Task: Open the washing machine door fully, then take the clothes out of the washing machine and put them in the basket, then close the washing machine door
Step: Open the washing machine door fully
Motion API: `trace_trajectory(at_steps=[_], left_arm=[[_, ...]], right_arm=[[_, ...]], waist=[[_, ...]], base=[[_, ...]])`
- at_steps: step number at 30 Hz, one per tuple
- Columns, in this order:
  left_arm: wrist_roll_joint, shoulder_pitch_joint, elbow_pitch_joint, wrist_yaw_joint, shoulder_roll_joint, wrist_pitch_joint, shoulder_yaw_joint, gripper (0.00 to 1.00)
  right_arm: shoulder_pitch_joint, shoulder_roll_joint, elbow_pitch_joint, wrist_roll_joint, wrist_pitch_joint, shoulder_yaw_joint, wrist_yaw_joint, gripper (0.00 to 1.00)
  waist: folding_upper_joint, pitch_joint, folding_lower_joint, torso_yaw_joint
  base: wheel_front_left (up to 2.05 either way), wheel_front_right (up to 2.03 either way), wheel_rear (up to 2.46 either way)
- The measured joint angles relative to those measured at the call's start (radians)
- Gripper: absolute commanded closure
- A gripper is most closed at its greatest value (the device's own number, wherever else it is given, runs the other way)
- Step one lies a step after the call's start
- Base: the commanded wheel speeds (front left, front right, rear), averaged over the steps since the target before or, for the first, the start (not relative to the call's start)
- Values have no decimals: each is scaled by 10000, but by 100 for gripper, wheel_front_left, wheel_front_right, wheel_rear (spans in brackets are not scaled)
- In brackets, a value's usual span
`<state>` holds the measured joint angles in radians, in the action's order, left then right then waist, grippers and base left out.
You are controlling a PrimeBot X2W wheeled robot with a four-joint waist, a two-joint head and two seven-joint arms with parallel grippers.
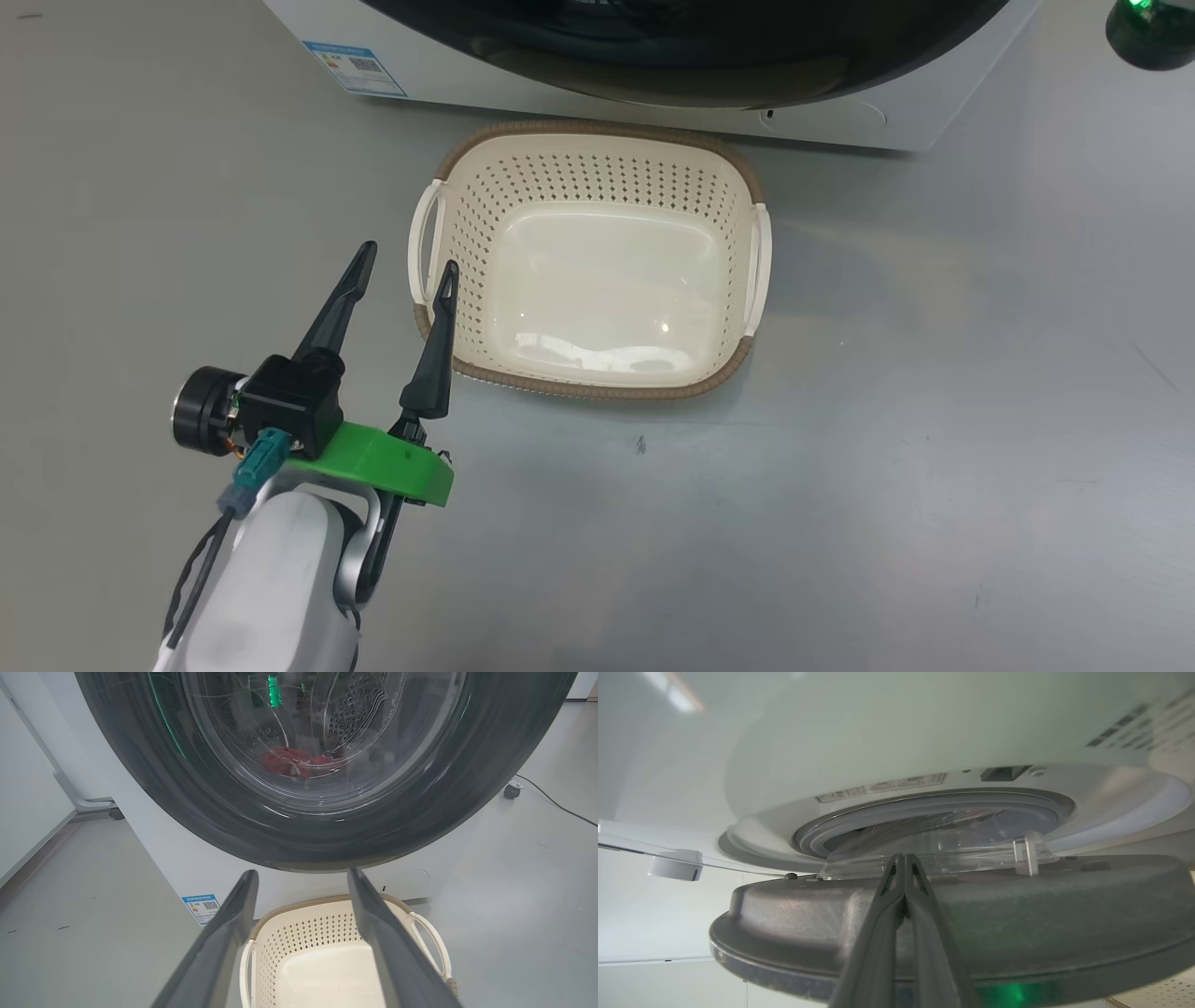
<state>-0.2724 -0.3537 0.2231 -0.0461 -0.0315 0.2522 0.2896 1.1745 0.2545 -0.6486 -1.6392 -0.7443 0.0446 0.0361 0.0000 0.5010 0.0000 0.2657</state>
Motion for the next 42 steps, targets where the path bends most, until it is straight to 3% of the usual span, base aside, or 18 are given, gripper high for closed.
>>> trace_trajectory(at_steps=[13,42], left_arm=[[2,52,180,21,4,0,4,0],[102,882,619,171,0,0,48,0]], right_arm=[[-681,-61,-102,-75,-694,290,-261,100],[-3020,-1191,-320,-414,-1413,813,-1174,100]], waist=[[0,-518,0,-150],[0,-2145,0,-356]], base=[[0,0,0],[0,0,0]])
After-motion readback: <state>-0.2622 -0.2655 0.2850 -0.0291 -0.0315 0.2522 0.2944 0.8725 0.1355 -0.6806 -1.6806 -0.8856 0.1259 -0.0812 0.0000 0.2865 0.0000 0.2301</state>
